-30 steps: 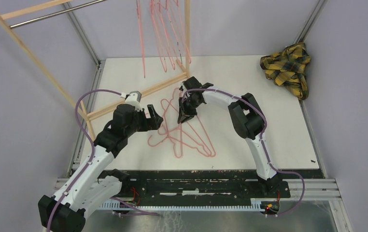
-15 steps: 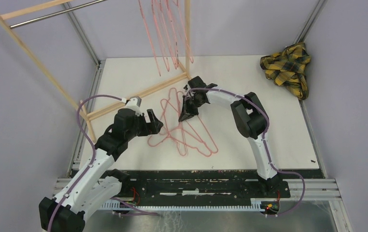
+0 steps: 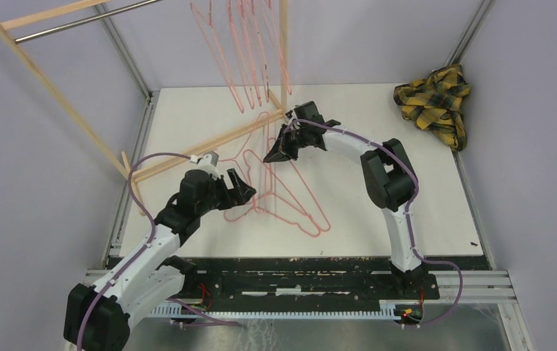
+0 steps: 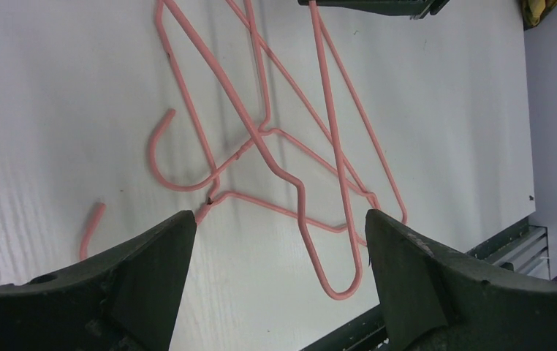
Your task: Organize the hangers
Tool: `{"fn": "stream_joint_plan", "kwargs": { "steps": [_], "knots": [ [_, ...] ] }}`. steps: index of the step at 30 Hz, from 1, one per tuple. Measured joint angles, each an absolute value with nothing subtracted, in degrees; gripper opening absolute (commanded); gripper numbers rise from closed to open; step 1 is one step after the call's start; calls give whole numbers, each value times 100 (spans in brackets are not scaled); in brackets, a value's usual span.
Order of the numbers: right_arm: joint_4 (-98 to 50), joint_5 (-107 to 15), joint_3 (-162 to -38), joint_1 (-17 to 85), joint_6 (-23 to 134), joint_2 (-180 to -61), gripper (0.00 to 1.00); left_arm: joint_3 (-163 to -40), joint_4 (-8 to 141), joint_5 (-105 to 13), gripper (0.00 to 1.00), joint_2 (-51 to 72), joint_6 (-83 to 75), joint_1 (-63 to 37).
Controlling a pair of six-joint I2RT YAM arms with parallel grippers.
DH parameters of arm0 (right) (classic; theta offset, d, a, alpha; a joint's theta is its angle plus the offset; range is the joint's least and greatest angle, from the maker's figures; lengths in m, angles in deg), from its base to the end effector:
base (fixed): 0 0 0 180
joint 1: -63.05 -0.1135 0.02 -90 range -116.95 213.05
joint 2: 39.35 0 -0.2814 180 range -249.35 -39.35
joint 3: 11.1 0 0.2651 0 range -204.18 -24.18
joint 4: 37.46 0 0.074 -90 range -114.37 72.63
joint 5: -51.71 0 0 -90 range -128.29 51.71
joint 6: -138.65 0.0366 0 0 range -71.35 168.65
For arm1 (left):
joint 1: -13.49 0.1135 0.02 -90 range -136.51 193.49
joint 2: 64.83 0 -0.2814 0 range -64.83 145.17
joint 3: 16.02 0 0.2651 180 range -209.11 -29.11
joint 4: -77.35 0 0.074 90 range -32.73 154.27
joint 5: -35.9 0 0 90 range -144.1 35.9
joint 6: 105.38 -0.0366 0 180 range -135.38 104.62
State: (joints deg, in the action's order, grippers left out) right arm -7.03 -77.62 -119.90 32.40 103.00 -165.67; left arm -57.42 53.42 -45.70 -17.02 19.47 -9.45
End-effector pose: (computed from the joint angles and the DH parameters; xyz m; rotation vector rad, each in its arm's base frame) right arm 0.4252 0.2789 0.1845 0.1914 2.7170 1.4117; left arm 0.1725 -0.0788 0.2367 -0.1352 2.1827 -0.7459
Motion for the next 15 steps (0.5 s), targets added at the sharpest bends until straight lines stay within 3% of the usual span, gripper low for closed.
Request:
{"fn": "stream_joint_plan", "kwargs": {
  "steps": [15],
  "knots": [
    [-1112, -8134, -11878, 3216, 10925, -16549, 1, -5397, 7825, -3986, 90, -216, 2994, -945]
  ]
}}
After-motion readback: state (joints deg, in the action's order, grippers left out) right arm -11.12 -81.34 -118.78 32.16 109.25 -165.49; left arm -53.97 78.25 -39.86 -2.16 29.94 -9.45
